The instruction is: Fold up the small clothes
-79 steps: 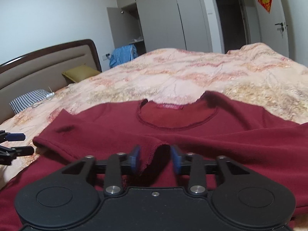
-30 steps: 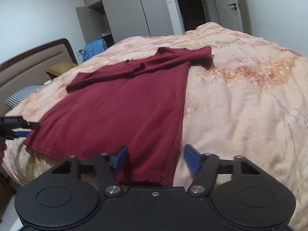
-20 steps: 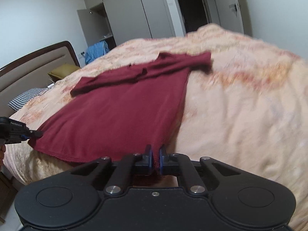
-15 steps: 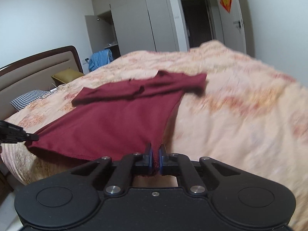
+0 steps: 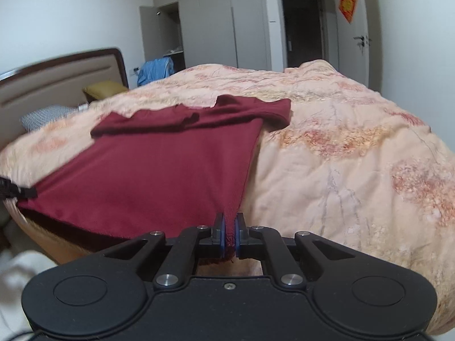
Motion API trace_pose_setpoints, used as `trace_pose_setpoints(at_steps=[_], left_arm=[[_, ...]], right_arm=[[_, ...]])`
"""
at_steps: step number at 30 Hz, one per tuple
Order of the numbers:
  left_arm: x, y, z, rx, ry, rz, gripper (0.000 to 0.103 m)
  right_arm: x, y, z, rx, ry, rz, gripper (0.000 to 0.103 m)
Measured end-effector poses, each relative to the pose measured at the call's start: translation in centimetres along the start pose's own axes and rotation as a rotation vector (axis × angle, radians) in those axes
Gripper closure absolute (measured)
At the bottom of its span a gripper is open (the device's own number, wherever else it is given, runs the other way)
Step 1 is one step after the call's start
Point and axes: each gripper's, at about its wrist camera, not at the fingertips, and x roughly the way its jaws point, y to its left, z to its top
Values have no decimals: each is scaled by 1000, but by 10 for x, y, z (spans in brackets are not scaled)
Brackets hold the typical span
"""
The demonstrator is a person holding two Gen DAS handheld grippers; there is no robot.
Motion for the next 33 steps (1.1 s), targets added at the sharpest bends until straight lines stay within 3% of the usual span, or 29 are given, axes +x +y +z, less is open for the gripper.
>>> trace_pose_setpoints(at_steps=[4,9,10,12,13,14,16,18,20,23,27,33], left_arm=[[3,2,-5,-9,-9,11,97],[4,-2,-7,14,-4,52,91],[4,-2,-7,17,-1,60,83],[2,-1,-9,24,-3,71,57],[0,-1,-10,30,-11,80,36],[-2,-3,-11,41,-25,91,29],[-5,-8,-14,91,-41,108,28],[-6,-15,-16,141,-51,115,20],[-6,-23,-19,179,-71,119,5],[-4,-37,-22,234,-82,122,0],[3,-51,-26,273,-74,110,0],[11,-65,-36,313,-46,84,0]], right_arm=[[6,3,-8,-44,10,-4,96],[6,0,-13,-90,4,-3,75],[5,0,-14,-111,-4,-4,69],[2,3,-16,-168,-25,7,54],[-1,6,-17,-210,-38,19,46],[-2,9,-18,-263,-47,33,41],[-3,19,-23,-394,-56,57,37],[1,29,-29,-511,-48,76,35],[5,37,-34,-598,-37,99,34],[12,48,-43,-717,-23,104,34],[29,59,-56,-850,11,46,34],[41,65,-70,-976,-36,-20,39]])
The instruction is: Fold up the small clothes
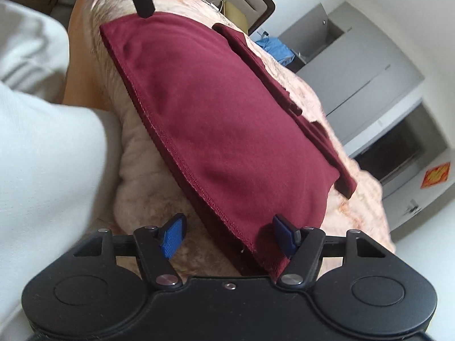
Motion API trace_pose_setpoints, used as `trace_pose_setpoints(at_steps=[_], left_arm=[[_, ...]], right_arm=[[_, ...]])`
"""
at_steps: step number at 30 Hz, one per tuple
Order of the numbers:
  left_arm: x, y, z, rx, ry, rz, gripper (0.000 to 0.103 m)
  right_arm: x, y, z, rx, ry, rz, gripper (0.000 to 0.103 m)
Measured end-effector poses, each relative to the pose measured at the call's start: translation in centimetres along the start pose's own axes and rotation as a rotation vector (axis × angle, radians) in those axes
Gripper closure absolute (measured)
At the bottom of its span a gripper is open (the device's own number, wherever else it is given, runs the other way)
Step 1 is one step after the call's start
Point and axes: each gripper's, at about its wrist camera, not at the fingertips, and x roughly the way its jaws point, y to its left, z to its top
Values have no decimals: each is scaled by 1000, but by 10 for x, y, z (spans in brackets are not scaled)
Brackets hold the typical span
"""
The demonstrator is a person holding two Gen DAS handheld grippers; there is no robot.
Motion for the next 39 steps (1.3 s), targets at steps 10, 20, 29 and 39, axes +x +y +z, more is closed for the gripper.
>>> trace_pose_setpoints(at_steps=[10,20,29,39], left_arm=[[-16,-47,-37,243,-205,-94,0],[23,-107,-43,437,-206,58,16],[13,-66,-44,425,-224,186,61],[-20,-32,-41,443,-316,211,98]], right_arm=[[-27,-73,35,352,-150,93,94],[-39,-127,72,511,-236,140,94],[-53,-127,63,550,-230,91,95],[-57,-85,37,489,-172,-1,96]])
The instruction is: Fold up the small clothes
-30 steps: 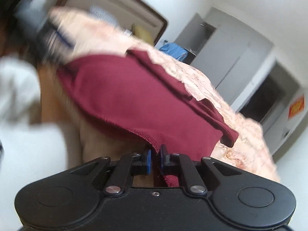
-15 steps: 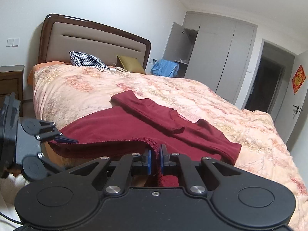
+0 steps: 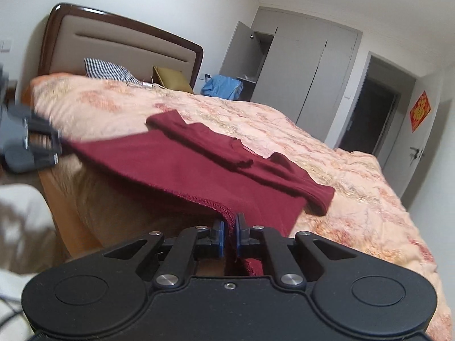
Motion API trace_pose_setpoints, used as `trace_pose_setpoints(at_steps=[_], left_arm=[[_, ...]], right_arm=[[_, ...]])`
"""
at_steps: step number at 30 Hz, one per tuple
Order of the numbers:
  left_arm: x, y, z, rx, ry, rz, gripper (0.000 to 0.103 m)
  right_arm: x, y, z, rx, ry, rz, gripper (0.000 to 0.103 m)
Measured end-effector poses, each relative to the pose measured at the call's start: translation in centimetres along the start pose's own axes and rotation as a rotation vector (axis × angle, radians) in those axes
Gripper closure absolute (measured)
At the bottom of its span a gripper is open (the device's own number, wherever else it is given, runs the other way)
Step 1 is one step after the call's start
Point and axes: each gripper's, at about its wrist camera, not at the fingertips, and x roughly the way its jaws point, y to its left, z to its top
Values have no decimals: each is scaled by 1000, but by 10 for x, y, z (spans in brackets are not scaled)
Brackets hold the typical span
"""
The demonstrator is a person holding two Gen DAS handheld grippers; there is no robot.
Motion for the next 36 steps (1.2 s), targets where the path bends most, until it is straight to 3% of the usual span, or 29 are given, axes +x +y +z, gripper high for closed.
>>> trace_pose_setpoints(at_steps=[6,9,16,21,24,28,32,36], left_arm=[[-29,9,19,21,-98,23,98],[-48,13,30,35,-122,7,98],[-124,43,53,-89,-39,-135,98],[-148,60,75,-112,-27,-179,98],[-137,76,97,-139,-43,-195,98],[-98,90,142,-68,-38,-203,98],[-34,94,194,80,23,-236,98],[38,102,230,104,125,-288,98]], right_arm=[[-31,-1,-2,25,-73,-50,97],[-55,-7,6,41,-66,-21,97],[-128,-18,34,44,-42,107,97],[-129,-42,52,104,-79,115,97],[-111,-57,66,67,-110,94,97],[-63,-83,95,-27,-108,64,97],[3,-116,125,-73,-76,57,96],[80,-147,141,-60,-17,70,95]])
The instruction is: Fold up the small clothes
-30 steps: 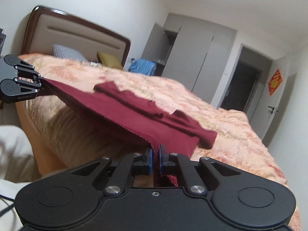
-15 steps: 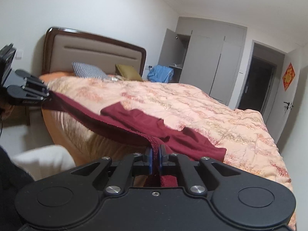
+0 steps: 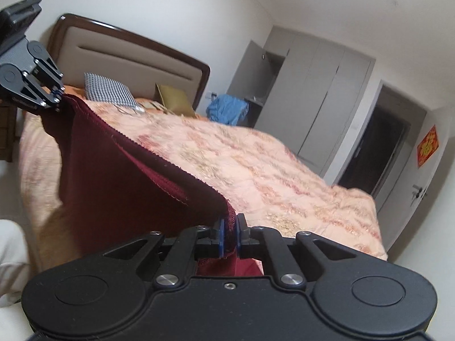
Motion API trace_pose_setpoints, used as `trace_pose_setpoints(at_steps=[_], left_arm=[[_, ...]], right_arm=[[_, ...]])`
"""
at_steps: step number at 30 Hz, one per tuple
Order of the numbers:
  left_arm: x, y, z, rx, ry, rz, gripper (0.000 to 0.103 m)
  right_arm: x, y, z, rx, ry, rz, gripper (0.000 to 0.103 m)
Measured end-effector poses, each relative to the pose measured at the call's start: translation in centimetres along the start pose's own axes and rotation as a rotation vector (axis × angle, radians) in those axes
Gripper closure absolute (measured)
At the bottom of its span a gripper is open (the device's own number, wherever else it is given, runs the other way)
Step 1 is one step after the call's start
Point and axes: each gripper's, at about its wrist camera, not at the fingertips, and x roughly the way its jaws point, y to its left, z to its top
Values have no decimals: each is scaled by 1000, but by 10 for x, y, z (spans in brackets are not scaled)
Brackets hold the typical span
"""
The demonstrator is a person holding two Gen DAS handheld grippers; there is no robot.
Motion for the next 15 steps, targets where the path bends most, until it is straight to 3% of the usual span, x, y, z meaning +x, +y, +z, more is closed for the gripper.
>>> trace_pose_setpoints(at_steps=[7,15], left_arm=[[118,49,14,-33,152,-55,97],[242,80,-22,-120,295,-153,97]], right_arm=[[133,-32,-10,40,130,68,94],[227,-34,-47,77,266,124,94]])
